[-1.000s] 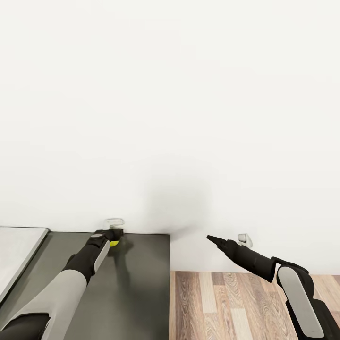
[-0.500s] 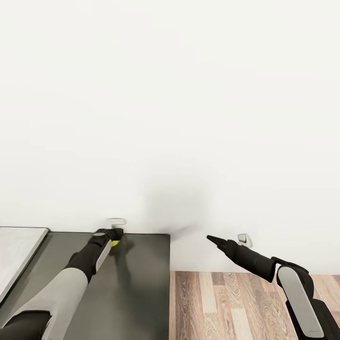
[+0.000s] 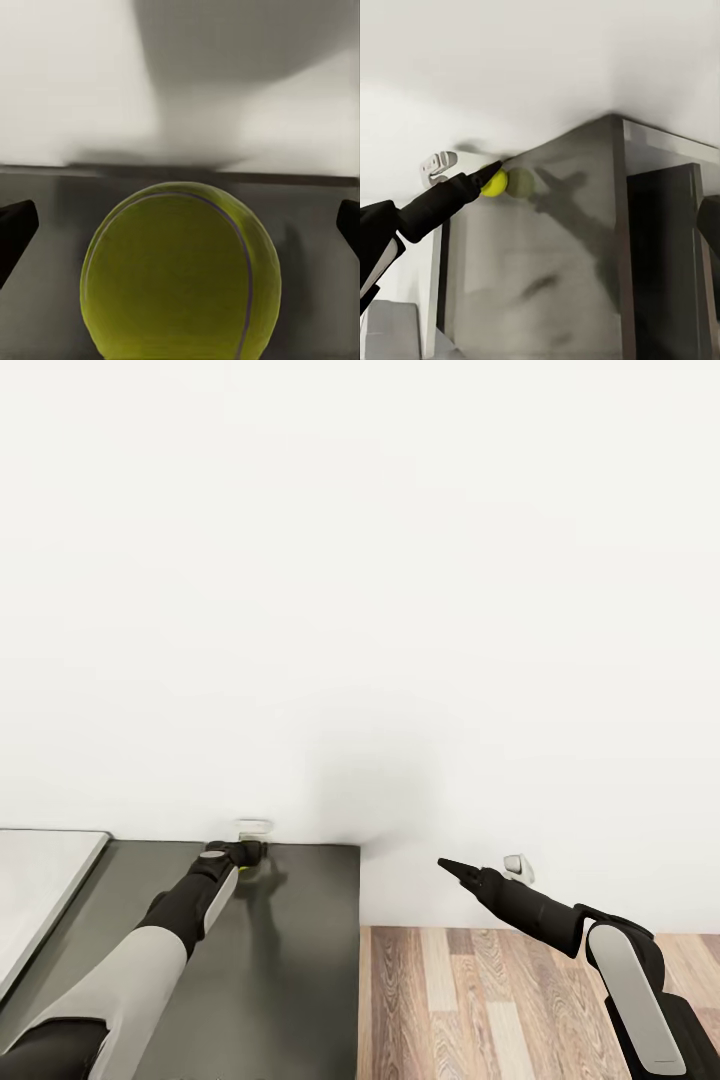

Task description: Put all the toys in the child's room - the three board games (two on the bed and one on the table), the two jigsaw puzzles on the table, and the tennis ball on the table - inside the toy box on the table in the child's room.

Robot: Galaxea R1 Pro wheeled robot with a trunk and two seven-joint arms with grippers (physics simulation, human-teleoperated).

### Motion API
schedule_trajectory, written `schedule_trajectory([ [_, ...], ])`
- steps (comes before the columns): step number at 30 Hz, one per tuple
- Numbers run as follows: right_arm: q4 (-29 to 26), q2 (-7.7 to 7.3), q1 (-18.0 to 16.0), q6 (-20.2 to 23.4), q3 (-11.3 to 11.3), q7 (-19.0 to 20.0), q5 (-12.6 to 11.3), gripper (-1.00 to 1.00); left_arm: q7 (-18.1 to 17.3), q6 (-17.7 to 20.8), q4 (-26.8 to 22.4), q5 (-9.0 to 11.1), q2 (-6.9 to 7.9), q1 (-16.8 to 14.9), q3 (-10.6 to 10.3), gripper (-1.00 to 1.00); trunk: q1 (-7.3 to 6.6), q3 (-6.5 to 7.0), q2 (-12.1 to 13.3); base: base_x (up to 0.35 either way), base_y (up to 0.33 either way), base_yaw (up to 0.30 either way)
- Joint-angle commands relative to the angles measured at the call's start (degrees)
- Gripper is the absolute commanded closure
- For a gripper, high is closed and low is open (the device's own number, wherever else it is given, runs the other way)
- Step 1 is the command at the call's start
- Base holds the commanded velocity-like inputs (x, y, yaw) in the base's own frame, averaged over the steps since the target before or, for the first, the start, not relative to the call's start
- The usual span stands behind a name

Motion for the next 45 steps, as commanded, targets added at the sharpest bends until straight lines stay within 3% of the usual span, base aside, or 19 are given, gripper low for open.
schedule_trajectory([
  [1,0.0,0.01,0.0,0.3,-0.1,0.6,0.5,-1.00,0.2,0.3,-0.1,-0.1,0.03,0.0,-0.2,-1.00,0.03,-0.10,-0.1,-0.012,0.000,0.000],
  [44,0.0,0.01,0.0,0.3,-0.1,0.6,0.5,-1.00,0.2,0.3,-0.1,-0.1,-0.02,0.0,-0.2,-1.00,0.03,-0.10,-0.1,-0.019,0.000,0.000],
  [45,0.0,0.01,0.0,0.3,-0.1,0.6,0.5,-1.00,0.2,0.3,-0.1,-0.1,-0.02,0.0,-0.2,1.00,0.03,-0.10,-0.1,0.000,0.000,0.000],
])
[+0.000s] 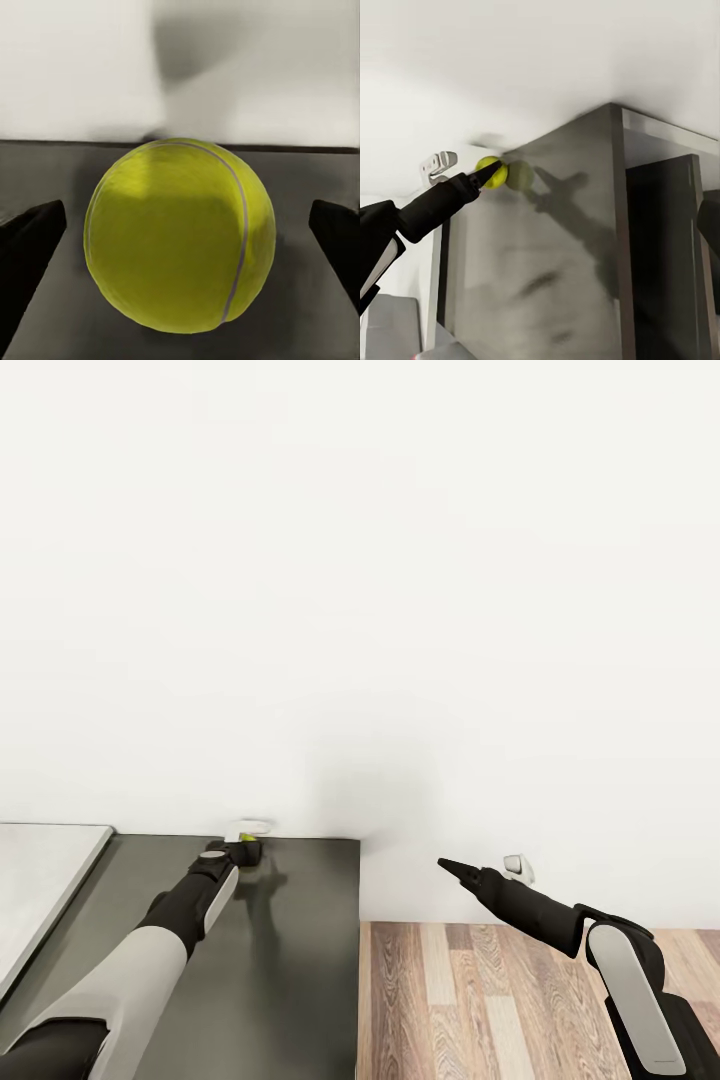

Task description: Put all the toys in the child's room - the three board games (two on the bed and one on the table), the two jigsaw puzzles on the table, and the tennis ball on the table - inside the toy box on the table in the child's room.

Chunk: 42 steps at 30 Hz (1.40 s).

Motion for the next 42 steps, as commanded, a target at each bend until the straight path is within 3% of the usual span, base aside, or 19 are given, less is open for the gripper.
schedule_trajectory([
  [1,0.0,0.01,0.0,0.3,-0.1,0.6,0.5,-1.00,0.2,0.3,-0.1,-0.1,0.01,0.0,-0.2,1.00,0.03,-0.10,-0.1,0.000,0.000,0.000],
  [24,0.0,0.01,0.0,0.3,-0.1,0.6,0.5,-1.00,0.2,0.3,-0.1,-0.1,-0.10,0.0,-0.1,1.00,0.03,-0.09,-0.1,0.000,0.000,0.000],
  [33,-0.1,0.01,0.1,0.3,-0.1,0.6,0.5,-1.00,-0.2,0.5,-0.1,0.0,0.23,0.0,0.0,1.00,0.03,0.56,-0.1,0.000,0.000,0.000],
  [40,-0.1,0.01,0.1,0.3,-0.2,0.7,0.5,-1.00,-0.9,5.7,-1.2,0.2,1.10,0.0,0.1,1.00,0.03,1.19,-0.1,0.000,0.000,0.000],
  [42,-0.1,0.01,0.1,0.3,-0.2,0.7,0.5,-1.00,-3.3,7.3,-2.5,0.3,1.62,0.0,0.1,1.00,0.03,1.37,-0.1,0.000,0.000,0.000],
])
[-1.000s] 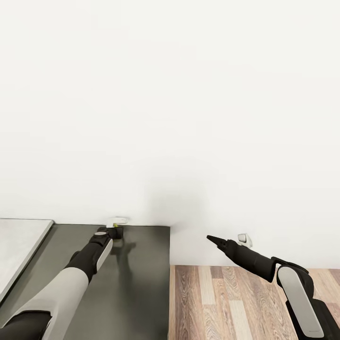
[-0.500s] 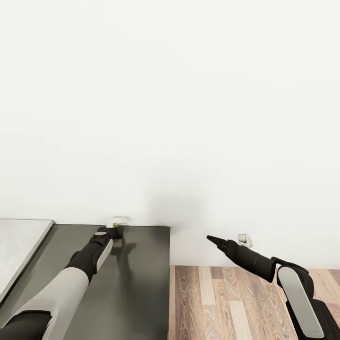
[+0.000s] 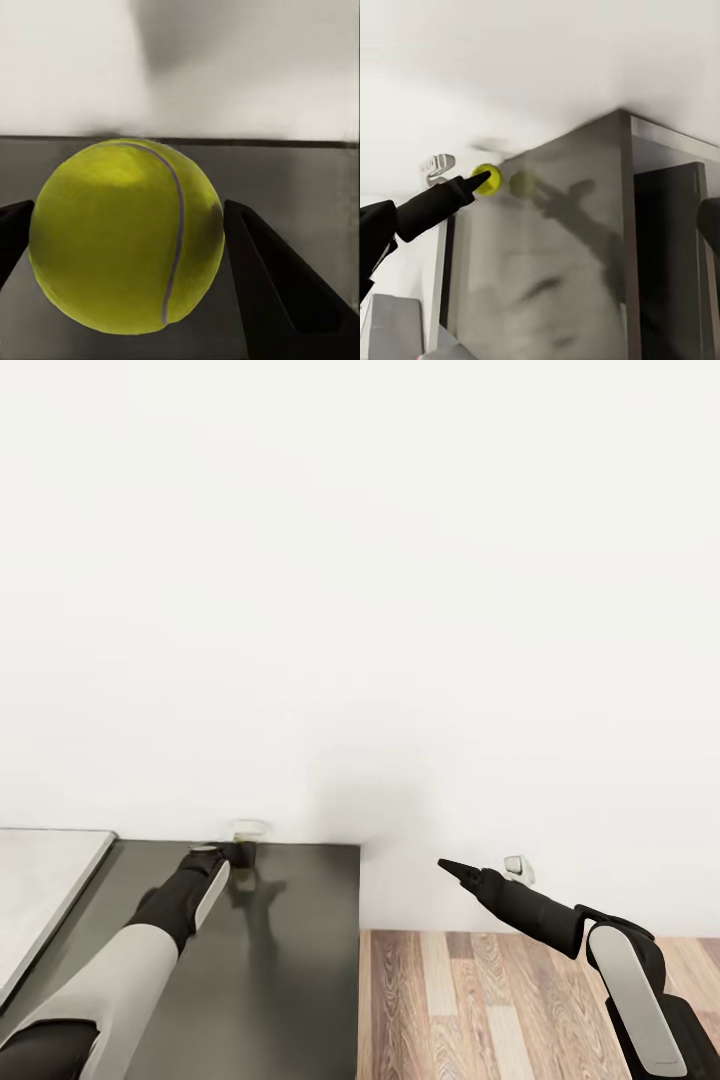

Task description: Put all the toys in the child's room - the three board games (two on the bed and one on the table), the two jigsaw puzzles on the table, and the tennis ball on the table - inside the toy box on the table in the child's room.

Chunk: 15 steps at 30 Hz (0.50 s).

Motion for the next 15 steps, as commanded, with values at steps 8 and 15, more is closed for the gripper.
schedule_trajectory([
  [8,0.0,-0.14,-0.1,0.3,-0.3,0.6,0.5,-1.00,-19.3,5.6,-5.3,-0.4,3.96,0.2,-0.1,1.00,0.04,0.63,-0.1,0.000,0.000,0.000],
  [15,0.1,-0.25,0.1,0.4,-4.7,1.0,0.5,-1.00,-34.5,6.0,-6.1,0.1,8.52,0.2,0.5,1.00,0.04,1.27,-0.1,0.000,0.000,0.000],
])
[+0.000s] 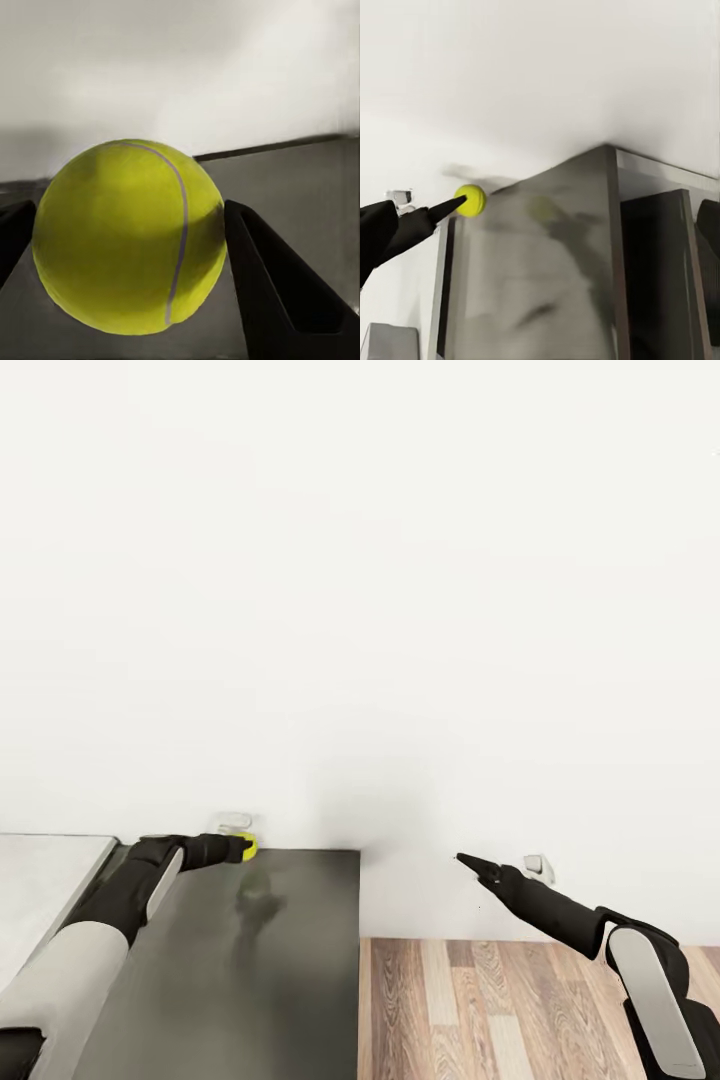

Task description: Put all the toys in the child's room - the three board games (two on the bed and one on the table), the two jigsaw puzzles on the table, and the tennis ball on the table - inside the toy box on the table in the child's room.

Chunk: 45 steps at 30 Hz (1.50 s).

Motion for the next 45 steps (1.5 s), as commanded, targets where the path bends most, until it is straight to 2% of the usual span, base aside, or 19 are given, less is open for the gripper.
schedule_trajectory([
  [1,0.0,0.01,0.0,0.3,-0.4,0.6,0.5,-1.00,-1.9,0.2,-0.1,-0.2,0.34,0.0,-0.1,1.00,0.04,-0.01,-0.1,0.000,0.000,0.000],
  [5,0.0,0.00,0.0,0.3,-1.3,0.6,0.5,-1.00,-13.4,0.3,-0.6,-0.2,2.44,0.0,0.0,1.00,0.04,0.35,-0.1,0.000,0.000,0.000],
  [9,0.0,0.00,0.0,0.3,-1.4,0.6,0.5,-1.00,-19.4,0.4,-2.0,-0.2,3.82,0.0,0.0,1.00,0.04,0.72,-0.1,0.000,0.000,0.000],
  [15,0.0,0.00,0.0,0.2,-1.4,0.6,0.5,-1.00,-26.0,0.7,-2.8,-0.2,4.88,0.0,0.5,1.00,0.04,1.26,-0.1,-0.130,0.000,0.000],
  [20,0.0,0.07,0.0,0.2,-1.4,0.6,0.5,-1.00,-27.7,0.8,-3.2,-0.1,5.10,0.0,1.8,1.00,0.04,1.72,-0.1,-0.294,0.000,0.000],
  [35,0.0,0.12,0.0,0.2,-1.3,0.6,0.5,-1.00,-31.0,1.5,-3.4,-0.1,5.24,0.0,2.4,1.00,0.04,3.09,-0.1,-0.082,0.000,0.000],
  [38,0.0,0.10,0.0,0.2,-1.3,0.6,0.5,-1.00,-32.2,1.9,-3.5,-0.1,5.28,0.0,3.6,1.00,0.04,3.37,-0.1,-0.001,0.000,0.000],
  [40,0.0,0.11,0.0,0.2,-1.3,0.6,0.5,-1.00,-33.9,2.3,-3.7,-0.1,5.38,0.0,5.1,1.00,0.04,3.56,-0.1,0.000,0.000,0.000],
  [42,0.0,0.14,0.0,0.2,-1.3,0.6,0.5,-1.00,-35.5,2.8,-4.2,-0.1,5.76,0.0,6.6,1.00,0.04,3.75,-0.1,0.000,0.000,0.000],
  [45,0.0,0.17,0.0,0.2,-1.3,0.6,0.5,-1.00,-39.1,4.4,-4.8,-0.2,7.09,0.0,9.7,1.00,0.04,4.03,-0.1,0.000,0.000,0.000],
])
